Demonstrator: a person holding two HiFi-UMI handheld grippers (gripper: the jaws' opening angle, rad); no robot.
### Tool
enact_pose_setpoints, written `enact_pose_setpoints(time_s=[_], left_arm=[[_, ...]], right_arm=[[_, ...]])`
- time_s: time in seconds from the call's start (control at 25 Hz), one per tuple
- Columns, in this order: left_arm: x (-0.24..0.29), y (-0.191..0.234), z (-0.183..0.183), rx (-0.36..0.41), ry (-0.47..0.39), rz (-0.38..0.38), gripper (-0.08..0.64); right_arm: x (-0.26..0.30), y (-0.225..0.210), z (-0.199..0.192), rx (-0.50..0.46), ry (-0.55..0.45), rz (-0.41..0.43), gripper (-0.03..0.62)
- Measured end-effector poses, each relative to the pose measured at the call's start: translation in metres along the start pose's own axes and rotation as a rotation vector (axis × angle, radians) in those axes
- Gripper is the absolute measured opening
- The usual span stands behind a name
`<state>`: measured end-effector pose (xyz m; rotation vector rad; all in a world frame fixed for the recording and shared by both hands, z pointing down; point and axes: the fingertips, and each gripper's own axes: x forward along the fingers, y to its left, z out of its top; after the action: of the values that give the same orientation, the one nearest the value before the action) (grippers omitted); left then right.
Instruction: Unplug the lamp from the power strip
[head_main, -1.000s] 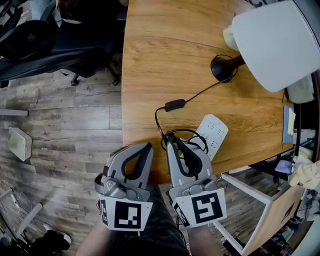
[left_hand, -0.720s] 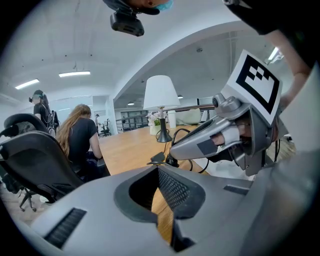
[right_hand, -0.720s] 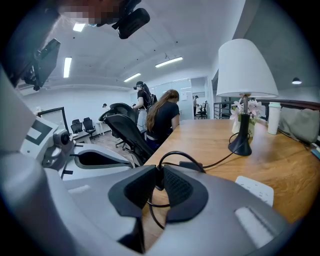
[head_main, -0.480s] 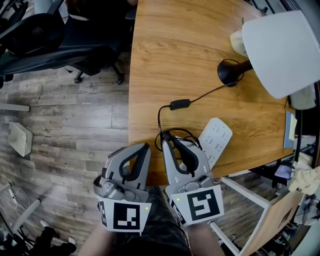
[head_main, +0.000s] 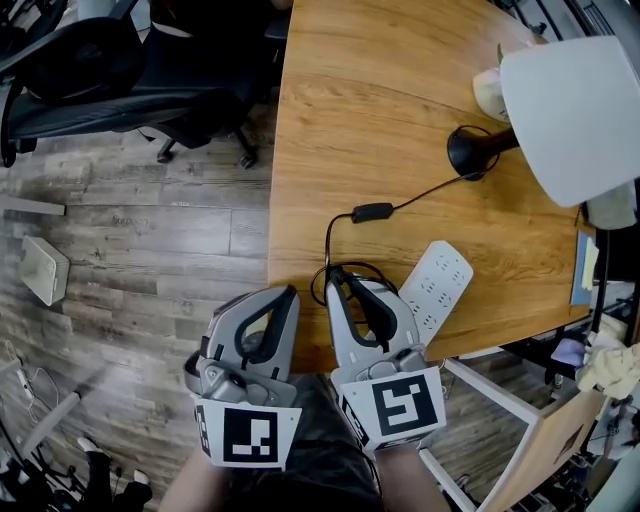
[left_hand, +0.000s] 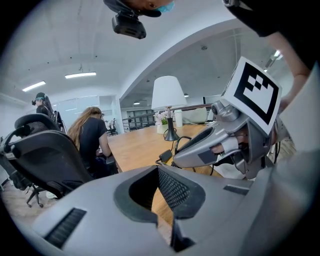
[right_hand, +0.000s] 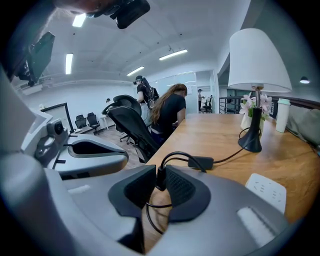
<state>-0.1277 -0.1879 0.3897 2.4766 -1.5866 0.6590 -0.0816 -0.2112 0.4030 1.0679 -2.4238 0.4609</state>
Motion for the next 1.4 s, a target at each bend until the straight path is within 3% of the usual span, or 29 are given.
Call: enact_pose_setpoints(time_s=[0.8, 1.16, 1.4], left_arm=[[-0.013, -0.001, 0.003, 0.003, -0.023, -0.005, -0.005], [-0.015, -0.013, 0.016, 0.002, -0.062, -0.045, -0.005], [-0.014, -0.025, 0.027, -0.014, -0.090, -0.080, -0.005]], right_arm=[[-0.011, 0.008, -0.015, 0.021, 0.058, -0.024, 0.089], [-0.027, 0.015, -0.005, 0.045, -0.019, 0.001, 0.085], [-0.045, 0.009, 0.001, 0.054, -0.074, -0.018, 0.020]])
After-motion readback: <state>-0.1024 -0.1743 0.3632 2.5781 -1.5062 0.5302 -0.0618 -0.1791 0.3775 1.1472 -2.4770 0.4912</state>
